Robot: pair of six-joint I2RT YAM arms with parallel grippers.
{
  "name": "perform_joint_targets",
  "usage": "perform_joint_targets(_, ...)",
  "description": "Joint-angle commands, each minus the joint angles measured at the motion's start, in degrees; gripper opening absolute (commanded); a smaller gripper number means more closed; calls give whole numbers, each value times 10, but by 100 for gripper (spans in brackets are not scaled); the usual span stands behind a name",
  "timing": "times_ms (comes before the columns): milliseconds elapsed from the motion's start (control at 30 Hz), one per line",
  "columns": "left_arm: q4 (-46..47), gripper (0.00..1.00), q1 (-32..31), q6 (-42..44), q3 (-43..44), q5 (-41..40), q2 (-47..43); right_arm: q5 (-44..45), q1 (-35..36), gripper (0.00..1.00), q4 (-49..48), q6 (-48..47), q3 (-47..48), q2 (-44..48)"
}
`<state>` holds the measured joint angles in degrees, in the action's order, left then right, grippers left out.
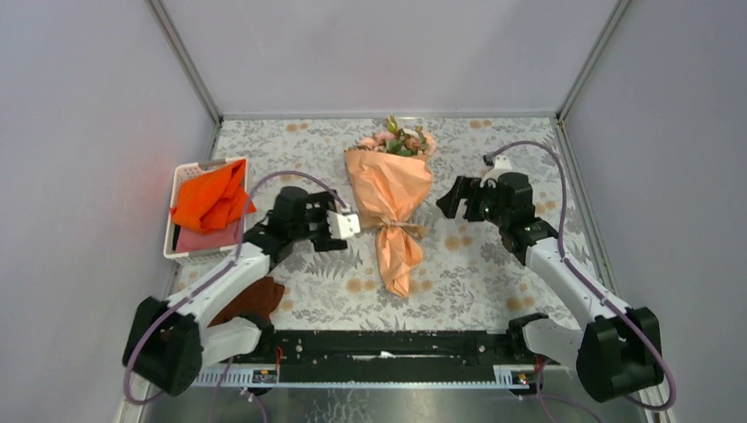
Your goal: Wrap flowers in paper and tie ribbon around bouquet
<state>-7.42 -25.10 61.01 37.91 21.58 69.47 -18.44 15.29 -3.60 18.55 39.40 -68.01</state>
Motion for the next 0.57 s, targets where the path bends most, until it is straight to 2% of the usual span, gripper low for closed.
perform_joint_targets(0,3,99,7,-270,-33,-32,-115,198,-5,100,32,23,-18,100)
perform_joint_targets(100,69,98,84,-483,-76,-82,-206,309,-5,100,30,67,-31,163)
perform_joint_targets(200,106,99,166,-605,-126,-150,-278,383,-5,100,-20,41,-84,219)
perform_joint_targets(333,124,99,220,-638,-188,-227,-340,466,-5,100,-79,20,-161,261)
perform_joint_targets(400,134,98,239,-636,-188,-236,-337,497,-5,99,-103,27,-200,271)
perform_joint_targets(533,146,99,242,-644,-200,-223,-346,493,-5,100,-107,34,-225,283)
